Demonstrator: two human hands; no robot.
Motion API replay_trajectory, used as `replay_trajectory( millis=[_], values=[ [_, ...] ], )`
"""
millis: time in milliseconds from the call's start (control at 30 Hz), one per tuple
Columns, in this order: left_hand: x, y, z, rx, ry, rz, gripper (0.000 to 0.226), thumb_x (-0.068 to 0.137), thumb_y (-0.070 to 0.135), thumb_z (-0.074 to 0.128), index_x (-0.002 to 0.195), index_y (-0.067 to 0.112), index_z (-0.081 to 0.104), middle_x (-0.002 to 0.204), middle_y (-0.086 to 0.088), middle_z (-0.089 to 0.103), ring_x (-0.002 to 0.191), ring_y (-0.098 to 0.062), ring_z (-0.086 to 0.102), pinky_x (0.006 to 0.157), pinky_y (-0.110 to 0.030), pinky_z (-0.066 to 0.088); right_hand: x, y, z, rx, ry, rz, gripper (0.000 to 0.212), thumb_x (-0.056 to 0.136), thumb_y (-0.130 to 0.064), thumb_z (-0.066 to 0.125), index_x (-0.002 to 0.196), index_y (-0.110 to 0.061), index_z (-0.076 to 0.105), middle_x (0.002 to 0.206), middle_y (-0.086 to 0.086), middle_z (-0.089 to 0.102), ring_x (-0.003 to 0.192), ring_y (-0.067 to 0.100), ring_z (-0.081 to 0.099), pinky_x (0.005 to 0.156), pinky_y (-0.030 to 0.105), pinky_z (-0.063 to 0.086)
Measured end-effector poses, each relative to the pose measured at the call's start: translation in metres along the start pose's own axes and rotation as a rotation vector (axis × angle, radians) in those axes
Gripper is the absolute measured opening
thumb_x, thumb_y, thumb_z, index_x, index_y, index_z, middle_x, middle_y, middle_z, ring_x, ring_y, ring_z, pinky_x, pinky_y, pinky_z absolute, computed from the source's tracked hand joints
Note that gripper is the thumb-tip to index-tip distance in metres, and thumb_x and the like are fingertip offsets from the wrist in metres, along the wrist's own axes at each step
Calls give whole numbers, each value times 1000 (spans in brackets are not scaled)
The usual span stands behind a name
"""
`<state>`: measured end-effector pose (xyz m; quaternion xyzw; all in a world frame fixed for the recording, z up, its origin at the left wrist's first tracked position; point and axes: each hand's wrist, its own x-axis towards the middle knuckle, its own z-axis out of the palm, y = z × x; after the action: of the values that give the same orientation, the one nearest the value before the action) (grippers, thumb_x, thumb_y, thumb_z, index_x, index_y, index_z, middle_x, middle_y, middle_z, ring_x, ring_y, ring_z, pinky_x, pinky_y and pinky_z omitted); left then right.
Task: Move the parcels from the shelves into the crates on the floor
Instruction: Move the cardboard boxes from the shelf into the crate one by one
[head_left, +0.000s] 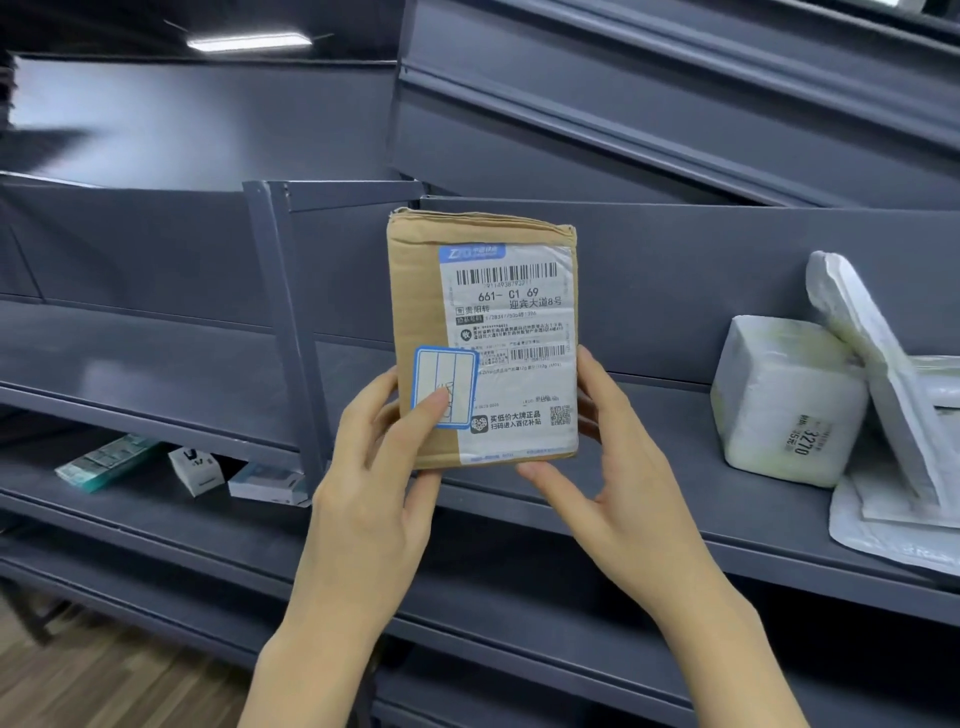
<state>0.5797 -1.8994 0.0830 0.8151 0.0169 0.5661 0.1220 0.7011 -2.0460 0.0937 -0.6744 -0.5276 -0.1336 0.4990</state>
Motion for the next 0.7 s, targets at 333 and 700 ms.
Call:
replay_trajectory(
  millis=[333, 700],
  values=[
    [-18, -5, -19, 1, -53, -46, 70, 71, -18, 66, 125, 20, 46, 135, -5, 37, 124, 15, 32, 98, -5, 32, -19, -11, 22, 64, 2, 59, 81, 84, -20, 70, 148, -30, 21, 144, -23, 38, 132, 4, 41, 105, 29, 40],
    [-102, -10, -10, -91, -291, -245, 58, 73, 2, 63, 124, 26, 47, 133, -1, 41, 111, 16, 37, 79, -13, 42, -94, -1, 54, 33, -81, 379, 85, 79, -32, 75, 143, -43, 21, 138, -31, 39, 125, -8, 42, 98, 11, 36]
  ],
)
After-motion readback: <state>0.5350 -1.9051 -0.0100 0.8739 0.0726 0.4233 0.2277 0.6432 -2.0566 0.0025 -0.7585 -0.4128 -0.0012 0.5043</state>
